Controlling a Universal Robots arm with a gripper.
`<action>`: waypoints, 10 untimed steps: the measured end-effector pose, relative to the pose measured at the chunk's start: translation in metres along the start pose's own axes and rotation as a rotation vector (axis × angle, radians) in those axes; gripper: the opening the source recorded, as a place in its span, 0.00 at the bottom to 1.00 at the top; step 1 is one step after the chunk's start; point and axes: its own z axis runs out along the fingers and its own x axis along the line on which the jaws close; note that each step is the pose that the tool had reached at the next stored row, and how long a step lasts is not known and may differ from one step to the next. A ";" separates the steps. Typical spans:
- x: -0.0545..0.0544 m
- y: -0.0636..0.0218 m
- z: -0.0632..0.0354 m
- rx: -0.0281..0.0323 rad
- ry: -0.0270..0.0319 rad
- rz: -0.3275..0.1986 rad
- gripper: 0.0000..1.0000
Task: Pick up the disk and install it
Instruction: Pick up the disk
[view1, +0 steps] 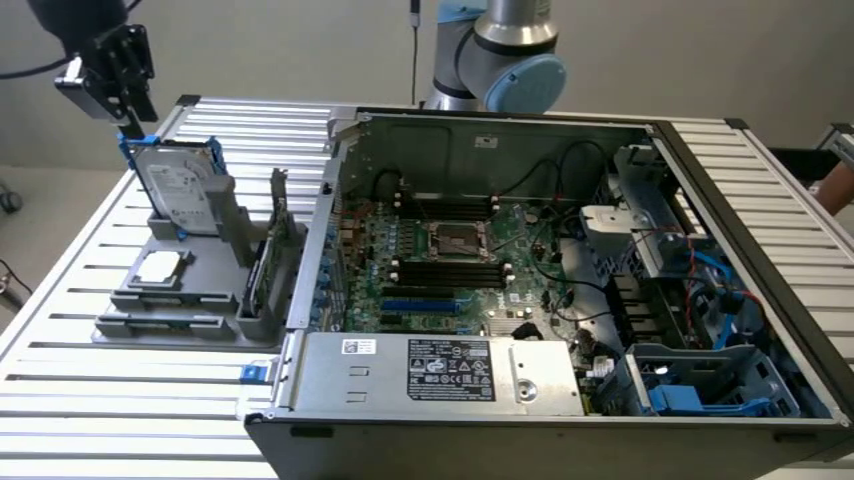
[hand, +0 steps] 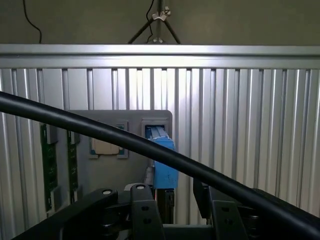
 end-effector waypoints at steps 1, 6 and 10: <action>0.000 0.0007 0.0000 -0.0026 0.0003 0.000 0.44; 0.003 0.0019 0.0006 -0.0062 0.0056 -0.001 0.44; 0.007 0.0018 0.0006 -0.0061 0.0067 -0.003 0.44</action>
